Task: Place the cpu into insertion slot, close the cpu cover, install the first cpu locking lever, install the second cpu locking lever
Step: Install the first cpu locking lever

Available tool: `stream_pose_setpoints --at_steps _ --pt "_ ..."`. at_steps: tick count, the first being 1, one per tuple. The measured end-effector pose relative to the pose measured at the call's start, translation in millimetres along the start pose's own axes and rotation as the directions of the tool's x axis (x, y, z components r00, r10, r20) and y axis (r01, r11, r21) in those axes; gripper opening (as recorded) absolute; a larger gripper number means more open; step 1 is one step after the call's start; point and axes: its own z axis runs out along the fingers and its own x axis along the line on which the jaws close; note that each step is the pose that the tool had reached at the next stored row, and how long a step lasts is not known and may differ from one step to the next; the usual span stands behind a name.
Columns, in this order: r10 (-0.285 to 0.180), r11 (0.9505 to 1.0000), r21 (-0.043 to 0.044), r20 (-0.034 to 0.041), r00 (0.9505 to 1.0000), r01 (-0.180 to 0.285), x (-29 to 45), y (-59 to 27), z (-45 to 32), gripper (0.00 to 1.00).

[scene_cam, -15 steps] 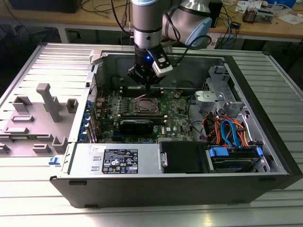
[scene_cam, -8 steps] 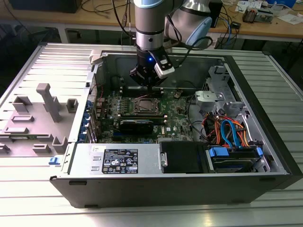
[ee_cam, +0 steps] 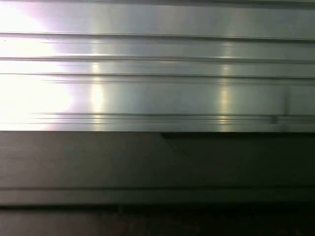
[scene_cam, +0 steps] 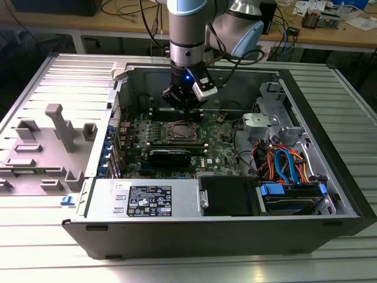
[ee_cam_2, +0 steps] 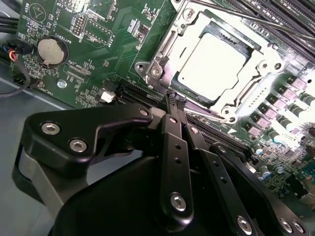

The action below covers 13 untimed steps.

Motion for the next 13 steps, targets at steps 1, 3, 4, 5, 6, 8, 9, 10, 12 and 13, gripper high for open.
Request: stream_pose_setpoints --at_steps 1,3,4,5,6,8,9,10,12,13 --pt "0.000 1.0000 0.0000 0.0000 1.0000 0.000 -0.3 0.0 1.7 0.11" --pt "0.000 1.0000 0.0000 0.0000 1.0000 0.000 -0.8 0.1 3.7 0.11" --pt "0.000 1.0000 0.0000 0.0000 1.0000 0.000 -1.0 0.1 4.3 0.11" --pt "0.000 1.0000 0.0002 -0.0001 1.0000 0.000 -1.3 0.1 4.4 0.11" --pt "0.000 1.0000 0.0000 0.0000 1.0000 0.000 -1.5 0.1 4.8 0.11" --pt "0.000 1.0000 0.0000 0.0000 1.0000 0.000 -2.3 0.2 5.8 0.11" --pt "0.000 1.0000 -0.0001 0.0001 1.0000 0.000 -2.8 0.2 6.2 0.11" --pt "0.000 1.0000 0.0002 -0.0001 1.0000 0.000 -3.0 0.1 6.3 0.11" --pt "0.000 1.0000 -0.0001 0.0001 1.0000 0.000 -3.3 0.2 6.5 0.11" --pt "0.000 1.0000 0.0000 0.0001 1.0000 0.000 -3.3 0.2 6.5 0.11"
